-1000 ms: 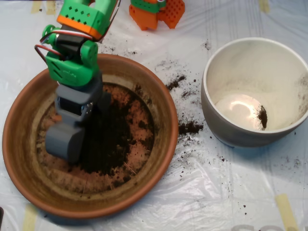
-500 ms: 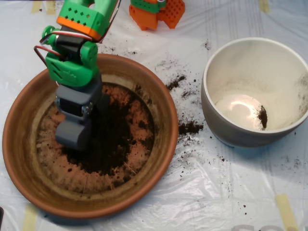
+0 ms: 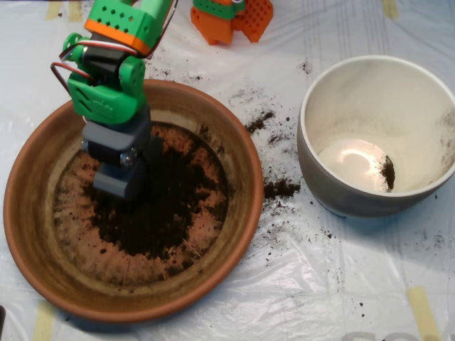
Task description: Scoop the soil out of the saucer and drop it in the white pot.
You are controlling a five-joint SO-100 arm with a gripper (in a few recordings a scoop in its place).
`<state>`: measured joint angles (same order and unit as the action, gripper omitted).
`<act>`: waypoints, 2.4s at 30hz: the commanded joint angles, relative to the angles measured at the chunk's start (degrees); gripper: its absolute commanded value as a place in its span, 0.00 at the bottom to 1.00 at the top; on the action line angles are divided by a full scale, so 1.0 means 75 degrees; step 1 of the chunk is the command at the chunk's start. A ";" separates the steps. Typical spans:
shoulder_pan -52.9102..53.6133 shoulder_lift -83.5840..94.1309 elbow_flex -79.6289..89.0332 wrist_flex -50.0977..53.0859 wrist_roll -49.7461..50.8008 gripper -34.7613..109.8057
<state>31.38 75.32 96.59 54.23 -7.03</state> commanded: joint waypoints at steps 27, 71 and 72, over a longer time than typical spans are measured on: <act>-0.1512 0.3844 -0.0668 0.1758 -0.0363 0.24; -0.7395 0.2777 -0.4570 0.3797 -0.0480 0.34; -0.7418 0.2789 -0.4570 0.3832 -0.0480 0.36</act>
<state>-22.59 94.57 67.24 81.74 -10.28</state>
